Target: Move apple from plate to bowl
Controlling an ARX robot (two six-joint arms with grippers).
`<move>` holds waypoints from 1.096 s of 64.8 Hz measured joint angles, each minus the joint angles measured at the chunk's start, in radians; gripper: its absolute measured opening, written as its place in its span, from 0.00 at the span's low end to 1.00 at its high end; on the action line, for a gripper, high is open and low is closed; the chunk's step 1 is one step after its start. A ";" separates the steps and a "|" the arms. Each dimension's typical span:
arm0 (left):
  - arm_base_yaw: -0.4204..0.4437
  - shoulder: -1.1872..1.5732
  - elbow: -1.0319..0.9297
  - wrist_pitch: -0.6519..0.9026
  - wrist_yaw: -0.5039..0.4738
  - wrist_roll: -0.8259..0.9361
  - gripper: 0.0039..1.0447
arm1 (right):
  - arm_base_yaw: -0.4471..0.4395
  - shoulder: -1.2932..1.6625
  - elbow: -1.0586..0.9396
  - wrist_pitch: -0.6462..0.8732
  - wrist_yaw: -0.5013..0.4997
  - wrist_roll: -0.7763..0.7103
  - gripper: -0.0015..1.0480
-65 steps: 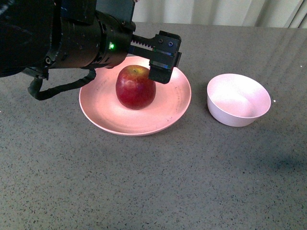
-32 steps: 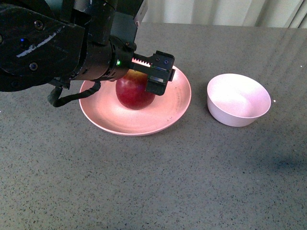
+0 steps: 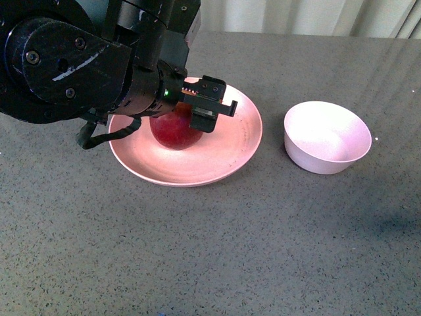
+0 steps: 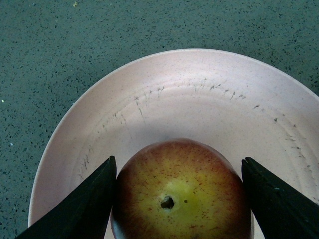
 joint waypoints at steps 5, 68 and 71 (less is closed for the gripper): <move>-0.002 0.000 0.000 -0.004 -0.001 0.000 0.61 | 0.000 0.000 0.000 0.000 0.000 0.000 0.91; -0.185 -0.107 0.149 -0.089 0.049 -0.096 0.60 | 0.000 0.000 0.000 0.000 0.000 0.000 0.91; -0.201 -0.096 0.169 -0.089 0.053 -0.099 0.60 | 0.000 0.000 0.000 0.000 0.000 0.000 0.91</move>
